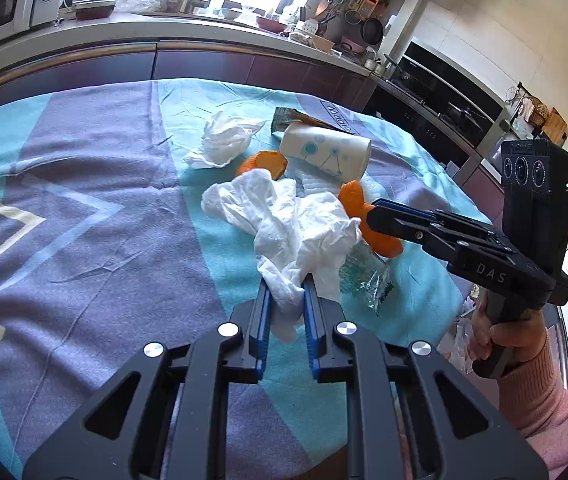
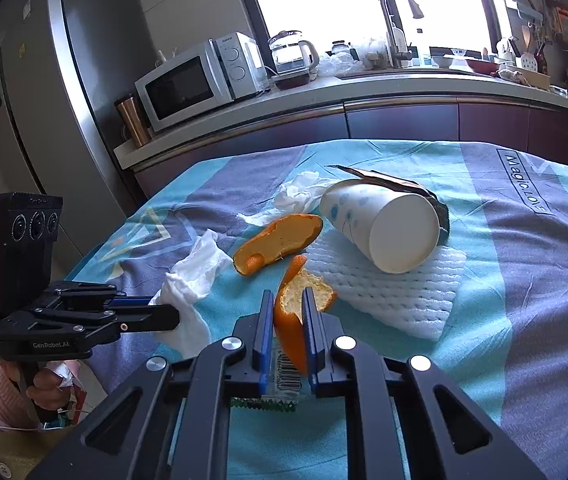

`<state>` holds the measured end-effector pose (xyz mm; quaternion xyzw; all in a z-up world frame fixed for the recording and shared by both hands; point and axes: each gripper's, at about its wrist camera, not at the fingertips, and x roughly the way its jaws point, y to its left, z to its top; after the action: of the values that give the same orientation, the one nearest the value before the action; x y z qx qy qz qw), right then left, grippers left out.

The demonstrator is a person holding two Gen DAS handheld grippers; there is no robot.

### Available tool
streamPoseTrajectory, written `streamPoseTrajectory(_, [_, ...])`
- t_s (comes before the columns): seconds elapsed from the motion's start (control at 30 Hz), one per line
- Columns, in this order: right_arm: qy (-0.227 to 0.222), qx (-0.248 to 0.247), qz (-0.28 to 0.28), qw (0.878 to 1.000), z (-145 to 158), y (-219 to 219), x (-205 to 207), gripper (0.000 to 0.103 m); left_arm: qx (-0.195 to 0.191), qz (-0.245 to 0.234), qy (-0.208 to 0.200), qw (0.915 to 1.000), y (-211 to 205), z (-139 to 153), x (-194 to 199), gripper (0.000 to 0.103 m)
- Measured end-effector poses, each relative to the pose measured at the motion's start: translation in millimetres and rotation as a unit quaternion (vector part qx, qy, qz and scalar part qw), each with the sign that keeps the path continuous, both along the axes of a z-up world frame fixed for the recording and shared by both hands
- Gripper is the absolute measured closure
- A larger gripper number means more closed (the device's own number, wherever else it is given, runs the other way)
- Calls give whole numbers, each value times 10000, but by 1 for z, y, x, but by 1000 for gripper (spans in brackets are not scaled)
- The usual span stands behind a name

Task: Collect trash
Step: 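Grasp the white tissue with the left tool while the right tool grasps an orange peel, then lift the tissue and orange peel and carry them toward the teal bin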

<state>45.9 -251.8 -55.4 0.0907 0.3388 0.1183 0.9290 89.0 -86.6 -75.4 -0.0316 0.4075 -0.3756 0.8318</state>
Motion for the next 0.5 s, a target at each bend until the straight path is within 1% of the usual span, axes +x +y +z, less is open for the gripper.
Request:
streamPoseTrajectory(0.17, [-112,108,-9,9999,9,1,-2,91,-165,161,-50,9997,23,9,-3,88])
streamPoseTrajectory(0.27, [-192,215,33,9996,17,3,-2,91,-177,255,-129,9994,36,14,-6,88])
streamPoseTrajectory(0.5, [-308,502,358,9976,26,24,5,91,-217,509,-276,9981,64,24,-11,88])
